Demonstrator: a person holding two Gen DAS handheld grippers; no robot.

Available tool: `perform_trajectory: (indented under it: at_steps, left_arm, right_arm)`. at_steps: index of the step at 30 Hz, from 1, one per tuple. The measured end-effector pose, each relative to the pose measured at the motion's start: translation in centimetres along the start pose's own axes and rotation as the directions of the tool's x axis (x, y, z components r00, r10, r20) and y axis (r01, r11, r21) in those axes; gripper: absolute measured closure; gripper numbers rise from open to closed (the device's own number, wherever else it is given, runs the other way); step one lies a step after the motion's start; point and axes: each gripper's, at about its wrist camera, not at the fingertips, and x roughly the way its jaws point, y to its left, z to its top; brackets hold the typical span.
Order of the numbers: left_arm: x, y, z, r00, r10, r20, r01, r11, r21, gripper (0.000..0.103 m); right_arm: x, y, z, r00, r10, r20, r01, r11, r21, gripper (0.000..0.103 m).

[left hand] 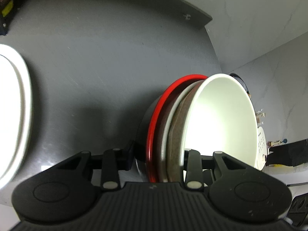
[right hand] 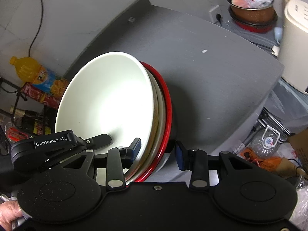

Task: Organize plates and bowls
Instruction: 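Lift the nested bowls and carry them over the white plate stack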

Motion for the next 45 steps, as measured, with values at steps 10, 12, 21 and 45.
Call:
perform_trajectory:
  at_steps: [10, 12, 21, 45]
  left_arm:
    - [-4.4, 3.1, 1.4, 0.996, 0.008, 0.091, -0.003, 0.998, -0.057, 0.068]
    - [-5.4, 3.9, 1.6, 0.994, 0.013, 0.108, -0.006, 0.998, -0.070, 0.068]
    - [-8.7, 7.0, 2.0, 0.985, 0.040, 0.167, -0.018, 0.991, -0.130, 0.068]
    - [-14.0, 16.5, -0.5, 0.964, 0.126, 0.234, -0.050, 0.951, -0.304, 0.068]
  right_arm:
    - [0.5, 4.8, 0.0, 0.998, 0.066, 0.000, -0.066, 0.992, -0.108, 0.066]
    - [0.6, 5.7, 0.0, 0.997, 0.078, -0.003, -0.078, 0.989, -0.124, 0.066]
    - [1.3, 9.6, -0.9, 0.992, 0.123, -0.029, -0.126, 0.971, -0.204, 0.066]
    - [4.4, 18.1, -5.2, 0.971, 0.181, -0.158, -0.222, 0.926, -0.305, 0.066]
